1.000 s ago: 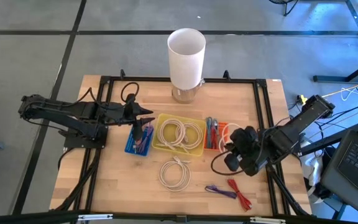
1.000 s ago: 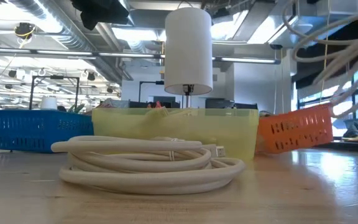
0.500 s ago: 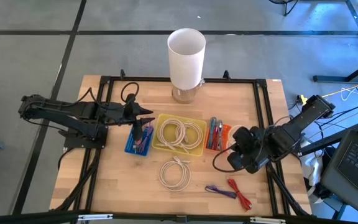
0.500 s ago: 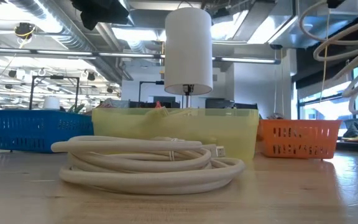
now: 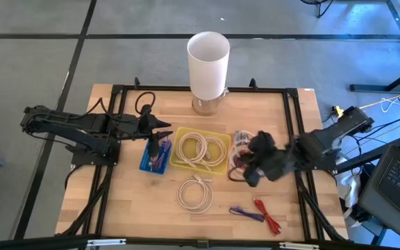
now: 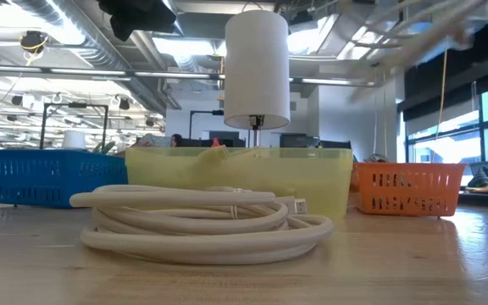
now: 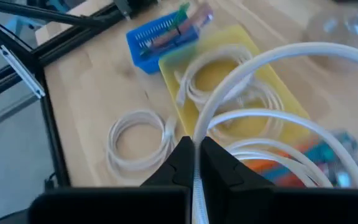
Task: Pick & Place USB Port
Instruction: Put the light brown HDMI cable into the yellow bin
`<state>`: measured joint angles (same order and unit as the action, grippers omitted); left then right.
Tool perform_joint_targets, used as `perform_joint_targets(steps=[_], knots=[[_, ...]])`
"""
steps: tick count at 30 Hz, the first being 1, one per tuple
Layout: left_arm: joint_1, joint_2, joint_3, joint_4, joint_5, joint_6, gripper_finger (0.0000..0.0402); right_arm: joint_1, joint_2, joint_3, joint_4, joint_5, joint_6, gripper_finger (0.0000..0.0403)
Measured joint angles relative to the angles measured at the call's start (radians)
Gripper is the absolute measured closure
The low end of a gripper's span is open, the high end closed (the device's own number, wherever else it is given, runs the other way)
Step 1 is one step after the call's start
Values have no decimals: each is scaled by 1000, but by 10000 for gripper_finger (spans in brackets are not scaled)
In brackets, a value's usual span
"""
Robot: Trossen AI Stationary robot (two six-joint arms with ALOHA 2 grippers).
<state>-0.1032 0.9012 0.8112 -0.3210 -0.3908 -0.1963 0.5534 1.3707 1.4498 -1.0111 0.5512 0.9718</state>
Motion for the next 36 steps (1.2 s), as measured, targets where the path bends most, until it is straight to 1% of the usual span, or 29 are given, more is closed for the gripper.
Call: perform_joint_targets(steps=[3,7,14,18,24,27,33,36], knots=[[0,0,0,5,0,0,274,-74,34,0,76,-48,-135,394],[0,0,0,4,0,-1,274,-172,73,0,154,-105,-265,394],[0,0,0,5,0,-2,274,-313,140,0,306,-255,-431,394],[0,0,0,5,0,-3,274,-361,178,0,362,-312,-469,394],[0,0,0,5,0,-3,274,-397,241,0,409,-341,-487,394],[0,0,0,5,0,-3,274,-406,284,0,413,-383,-488,394],[0,0,0,4,2,-12,274,-408,372,0,392,-401,-493,394],[0,0,0,4,27,-18,274,-408,412,0,383,-419,-488,394]])
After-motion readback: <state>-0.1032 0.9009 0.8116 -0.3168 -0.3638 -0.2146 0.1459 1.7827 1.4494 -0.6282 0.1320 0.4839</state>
